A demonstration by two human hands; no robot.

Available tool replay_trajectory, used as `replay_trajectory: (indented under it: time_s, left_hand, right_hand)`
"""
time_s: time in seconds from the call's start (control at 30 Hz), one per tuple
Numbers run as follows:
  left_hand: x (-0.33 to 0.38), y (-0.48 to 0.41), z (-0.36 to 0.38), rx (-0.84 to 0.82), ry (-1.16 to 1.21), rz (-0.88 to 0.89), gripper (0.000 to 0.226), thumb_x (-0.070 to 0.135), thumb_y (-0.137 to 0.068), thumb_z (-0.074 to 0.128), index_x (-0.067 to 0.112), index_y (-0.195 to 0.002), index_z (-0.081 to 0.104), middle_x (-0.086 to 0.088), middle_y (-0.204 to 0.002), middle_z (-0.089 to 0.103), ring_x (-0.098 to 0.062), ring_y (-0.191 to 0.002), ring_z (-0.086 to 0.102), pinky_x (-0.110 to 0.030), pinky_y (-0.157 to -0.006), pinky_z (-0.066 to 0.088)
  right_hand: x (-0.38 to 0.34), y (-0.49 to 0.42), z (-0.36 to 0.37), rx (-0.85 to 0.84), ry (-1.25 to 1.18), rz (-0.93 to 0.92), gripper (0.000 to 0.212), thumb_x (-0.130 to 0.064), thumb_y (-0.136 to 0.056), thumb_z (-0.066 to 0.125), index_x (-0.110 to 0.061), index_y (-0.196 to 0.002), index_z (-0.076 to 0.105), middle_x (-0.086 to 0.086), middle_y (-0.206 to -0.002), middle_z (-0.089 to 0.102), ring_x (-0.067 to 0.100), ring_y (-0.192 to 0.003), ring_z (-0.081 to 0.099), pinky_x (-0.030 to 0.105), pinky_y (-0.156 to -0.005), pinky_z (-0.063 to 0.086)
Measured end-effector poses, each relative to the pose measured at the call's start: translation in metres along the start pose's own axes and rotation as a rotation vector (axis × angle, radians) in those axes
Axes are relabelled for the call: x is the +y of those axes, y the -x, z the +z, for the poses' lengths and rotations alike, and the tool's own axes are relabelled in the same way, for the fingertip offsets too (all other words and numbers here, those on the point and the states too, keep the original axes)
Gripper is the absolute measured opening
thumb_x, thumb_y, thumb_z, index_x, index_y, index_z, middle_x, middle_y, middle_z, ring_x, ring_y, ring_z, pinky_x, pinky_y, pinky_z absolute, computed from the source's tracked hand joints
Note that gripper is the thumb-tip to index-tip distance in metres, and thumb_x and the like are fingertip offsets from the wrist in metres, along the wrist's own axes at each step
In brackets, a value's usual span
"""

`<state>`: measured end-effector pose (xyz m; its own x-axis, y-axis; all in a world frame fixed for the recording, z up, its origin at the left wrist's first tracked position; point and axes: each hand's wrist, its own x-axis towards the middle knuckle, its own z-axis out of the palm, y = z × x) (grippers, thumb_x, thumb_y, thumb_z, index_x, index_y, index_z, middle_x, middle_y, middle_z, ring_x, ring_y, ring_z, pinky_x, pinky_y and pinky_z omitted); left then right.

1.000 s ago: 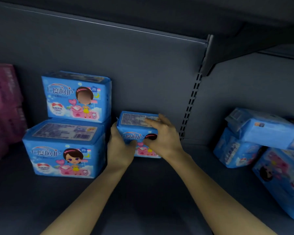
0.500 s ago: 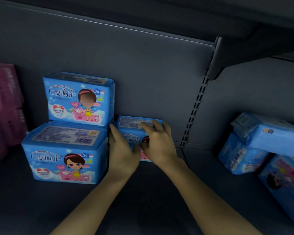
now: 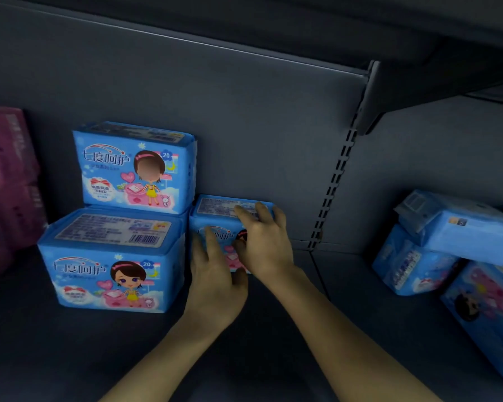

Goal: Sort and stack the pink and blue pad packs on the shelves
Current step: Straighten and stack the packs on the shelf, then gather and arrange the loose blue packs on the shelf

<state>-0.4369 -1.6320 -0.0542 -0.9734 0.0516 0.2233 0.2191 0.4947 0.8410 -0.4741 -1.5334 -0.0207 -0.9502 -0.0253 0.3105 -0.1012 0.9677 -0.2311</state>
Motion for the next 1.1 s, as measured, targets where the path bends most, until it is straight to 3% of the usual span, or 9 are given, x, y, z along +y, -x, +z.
replay_trajectory:
  time_s: [0.27, 0.37, 0.5, 0.67, 0.8, 1.1]
  left_hand:
    - [0.002, 0.0, -0.003, -0.05, -0.041, -0.02, 0.084, 0.01, -0.09, 0.054, 0.01, -0.148, -0.007, -0.013, -0.155, -0.009, -0.026, -0.144, -0.005, -0.036, -0.116, 0.008]
    - [0.004, -0.001, -0.01, -0.076, -0.058, -0.027, 0.085, 0.011, -0.088, 0.056, 0.011, -0.148, -0.003, -0.016, -0.154, -0.001, -0.03, -0.143, 0.005, -0.041, -0.116, 0.017]
    - [0.019, 0.002, -0.022, -0.112, -0.156, -0.055, 0.08, 0.019, -0.09, 0.056, 0.014, -0.149, 0.002, -0.013, -0.155, 0.0, -0.03, -0.143, 0.007, -0.037, -0.114, 0.015]
    - [0.04, 0.017, -0.023, -0.203, -0.276, 0.082, 0.074, 0.026, -0.087, 0.06, 0.021, -0.148, 0.017, -0.014, -0.155, 0.006, -0.028, -0.143, 0.003, -0.036, -0.114, 0.012]
    - [0.056, 0.029, -0.013, -0.218, -0.311, 0.232, 0.066, 0.018, -0.083, 0.062, 0.013, -0.142, 0.034, -0.012, -0.15, 0.023, -0.027, -0.14, 0.016, -0.034, -0.113, 0.019]
    - [0.103, 0.065, 0.043, -0.438, -0.348, 0.375, 0.061, 0.026, -0.086, 0.056, 0.021, -0.141, 0.032, -0.007, -0.148, 0.024, -0.028, -0.136, 0.023, -0.038, -0.109, 0.031]
  right_hand:
    - [0.006, 0.001, -0.011, -0.099, -0.058, -0.032, 0.064, -0.025, -0.091, 0.055, -0.026, -0.146, 0.025, 0.006, -0.154, 0.015, 0.036, -0.14, 0.001, 0.043, -0.112, 0.023]
    - [0.006, 0.009, -0.019, -0.092, -0.024, -0.046, 0.061, -0.026, -0.09, 0.054, -0.025, -0.145, 0.027, 0.004, -0.152, 0.02, 0.034, -0.14, 0.004, 0.048, -0.111, 0.024]
    - [0.007, 0.03, -0.031, -0.105, 0.002, -0.056, 0.067, -0.027, -0.089, 0.057, -0.026, -0.146, 0.023, 0.004, -0.155, 0.012, 0.03, -0.142, 0.003, 0.049, -0.112, 0.021]
    - [0.015, 0.068, -0.049, -0.147, 0.033, -0.008, 0.07, -0.029, -0.088, 0.058, -0.026, -0.147, 0.02, 0.003, -0.153, 0.017, 0.029, -0.141, 0.005, 0.048, -0.112, 0.017]
    - [0.035, 0.097, -0.06, -0.138, 0.048, 0.055, 0.067, -0.032, -0.088, 0.057, -0.025, -0.146, 0.024, 0.004, -0.15, 0.023, 0.027, -0.14, 0.01, 0.048, -0.113, 0.018]
    - [0.085, 0.158, -0.099, -0.12, 0.12, 0.271, 0.062, -0.036, -0.088, 0.053, -0.028, -0.144, 0.027, 0.003, -0.149, 0.023, 0.028, -0.14, 0.01, 0.048, -0.112, 0.02]
